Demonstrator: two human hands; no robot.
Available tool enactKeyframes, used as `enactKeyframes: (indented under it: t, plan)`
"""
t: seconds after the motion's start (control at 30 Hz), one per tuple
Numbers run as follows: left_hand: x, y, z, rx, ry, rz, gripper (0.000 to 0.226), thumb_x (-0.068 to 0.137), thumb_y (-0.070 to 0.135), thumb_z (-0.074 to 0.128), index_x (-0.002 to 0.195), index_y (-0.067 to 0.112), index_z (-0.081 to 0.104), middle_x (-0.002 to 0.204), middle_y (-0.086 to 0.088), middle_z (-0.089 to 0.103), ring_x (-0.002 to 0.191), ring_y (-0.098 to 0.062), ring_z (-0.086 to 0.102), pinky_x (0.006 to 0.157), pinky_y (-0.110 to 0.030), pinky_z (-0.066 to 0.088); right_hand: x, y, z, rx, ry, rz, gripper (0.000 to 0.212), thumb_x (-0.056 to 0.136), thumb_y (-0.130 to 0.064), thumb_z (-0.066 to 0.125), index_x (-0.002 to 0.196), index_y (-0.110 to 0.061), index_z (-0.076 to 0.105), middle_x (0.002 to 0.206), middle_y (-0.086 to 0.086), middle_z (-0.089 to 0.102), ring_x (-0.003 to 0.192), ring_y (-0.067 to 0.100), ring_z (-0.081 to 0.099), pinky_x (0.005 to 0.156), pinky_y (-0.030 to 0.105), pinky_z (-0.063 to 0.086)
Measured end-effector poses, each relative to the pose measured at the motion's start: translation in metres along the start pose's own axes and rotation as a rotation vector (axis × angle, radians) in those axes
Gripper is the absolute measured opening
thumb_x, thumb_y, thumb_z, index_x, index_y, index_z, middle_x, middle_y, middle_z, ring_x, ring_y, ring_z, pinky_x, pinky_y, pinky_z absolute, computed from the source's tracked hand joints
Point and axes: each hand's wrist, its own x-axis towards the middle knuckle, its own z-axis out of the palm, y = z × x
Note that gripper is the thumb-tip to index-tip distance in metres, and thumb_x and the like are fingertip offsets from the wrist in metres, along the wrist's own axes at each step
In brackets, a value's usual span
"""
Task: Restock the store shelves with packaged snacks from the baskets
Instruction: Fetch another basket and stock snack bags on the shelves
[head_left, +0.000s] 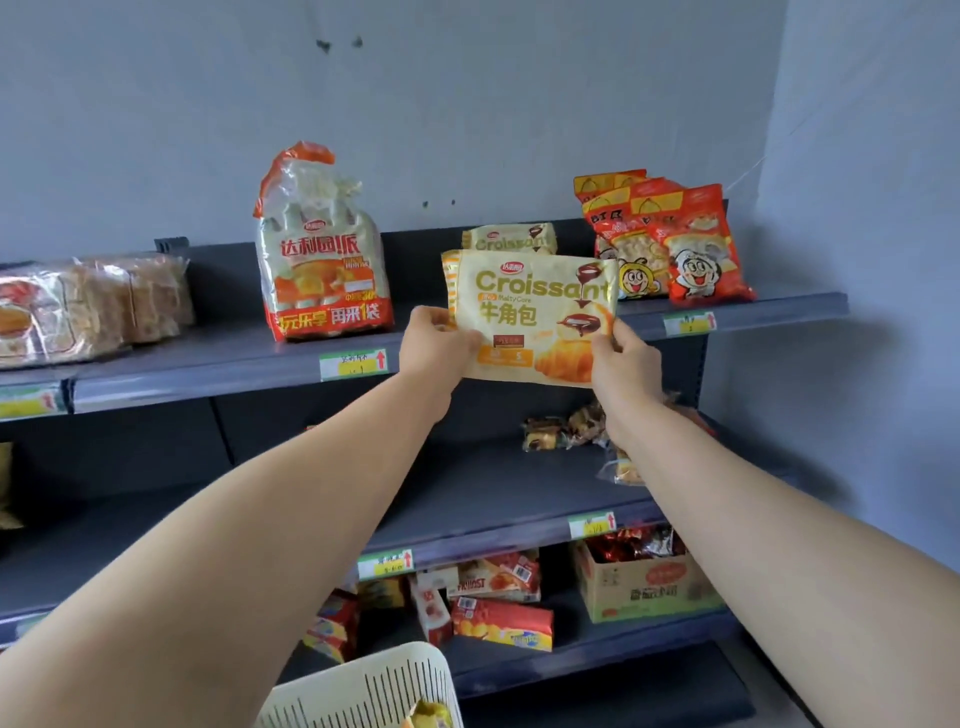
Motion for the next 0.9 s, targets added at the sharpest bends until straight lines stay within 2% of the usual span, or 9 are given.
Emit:
enactKeyframes:
  t: [0.13,0.2,0.33,0.53,0.6,0.67,0.73,0.8,0.9]
  plan:
    - [0.031,0.014,0.011,0.041,0.017,0.068,0.039,0.091,0.013,0.068,0.120,0.023,0.045,0.099,0.007,0.056,0.087,-0.012,0.062,0.059,-0.022,0.050,0.034,-0.003,0.017,0.008,-0.016,-0.030,0.039,0.101,-0.035,0.042,0.139,-0.034,0.051,0.125,0.003,0.052,0.105,0.021,0.057,0.083,0.034,0.055]
    - [0.047,0.017,0.019,0.079,0.041,0.093,0.041,0.090,0.013,0.068,0.125,0.021,0.046,0.106,0.005,0.059,0.094,-0.014,0.063,0.063,-0.022,0.050,0.053,-0.004,0.025,0.015,-0.019,-0.029,0.040,0.101,-0.034,0.041,0.140,-0.034,0.050,0.126,0.003,0.050,0.105,0.023,0.057,0.079,0.034,0.053]
    - [0.085,0.020,0.042,0.114,0.081,0.116,0.039,0.091,0.013,0.066,0.123,0.022,0.046,0.108,0.004,0.061,0.092,-0.012,0.062,0.063,-0.021,0.048,0.100,-0.006,0.040,0.044,-0.032,-0.064,0.042,0.098,-0.032,0.042,0.139,-0.037,0.049,0.124,0.006,0.052,0.102,0.025,0.058,0.069,0.034,0.048]
    - [0.147,0.012,0.087,0.217,0.118,0.124,0.041,0.093,0.021,0.061,0.129,0.024,0.041,0.115,0.002,0.059,0.098,-0.016,0.060,0.073,-0.029,0.053,0.176,-0.001,0.055,0.021,-0.078,-0.091,0.051,0.098,-0.017,0.044,0.145,-0.036,0.041,0.124,-0.001,0.051,0.100,0.018,0.057,0.064,0.025,0.048]
    - [0.163,0.006,0.103,0.320,0.107,0.092,0.047,0.092,0.030,0.061,0.133,0.026,0.038,0.122,-0.001,0.056,0.105,-0.021,0.057,0.083,-0.035,0.052,0.194,0.005,0.058,-0.070,-0.104,-0.121,0.059,0.096,-0.014,0.044,0.148,-0.039,0.034,0.123,-0.001,0.050,0.102,0.021,0.057,0.070,0.031,0.055]
    - [0.177,-0.002,0.116,0.600,0.070,0.055,0.055,0.089,0.034,0.061,0.137,0.025,0.035,0.126,-0.003,0.054,0.117,-0.027,0.048,0.091,-0.040,0.043,0.208,0.011,0.060,-0.241,-0.166,-0.171,0.065,0.094,-0.015,0.046,0.150,-0.041,0.026,0.124,0.001,0.050,0.105,0.025,0.056,0.076,0.038,0.057]
    - [0.187,-0.010,0.125,0.861,0.052,0.025,0.056,0.088,0.030,0.056,0.140,0.024,0.035,0.128,-0.008,0.053,0.123,-0.031,0.043,0.096,-0.043,0.039,0.217,0.018,0.064,-0.502,-0.255,-0.271,0.063,0.093,-0.020,0.049,0.149,-0.040,0.028,0.140,0.003,0.045,0.117,0.028,0.051,0.086,0.040,0.053]
    - [0.194,-0.014,0.132,0.942,0.054,0.001,0.056,0.090,0.025,0.051,0.143,0.027,0.033,0.131,-0.012,0.050,0.125,-0.033,0.040,0.094,-0.044,0.040,0.224,0.021,0.070,-0.720,-0.319,-0.373,0.057,0.096,-0.027,0.048,0.149,-0.038,0.030,0.154,0.002,0.032,0.126,0.030,0.045,0.091,0.038,0.048]
    - [0.208,-0.015,0.135,0.937,0.044,-0.006,0.059,0.086,0.026,0.053,0.143,0.028,0.036,0.125,-0.009,0.054,0.117,-0.032,0.048,0.087,-0.037,0.044,0.231,0.020,0.077,-0.867,-0.376,-0.386,0.057,0.099,-0.034,0.042,0.152,-0.033,0.021,0.160,0.005,0.017,0.126,0.035,0.045,0.090,0.038,0.046]
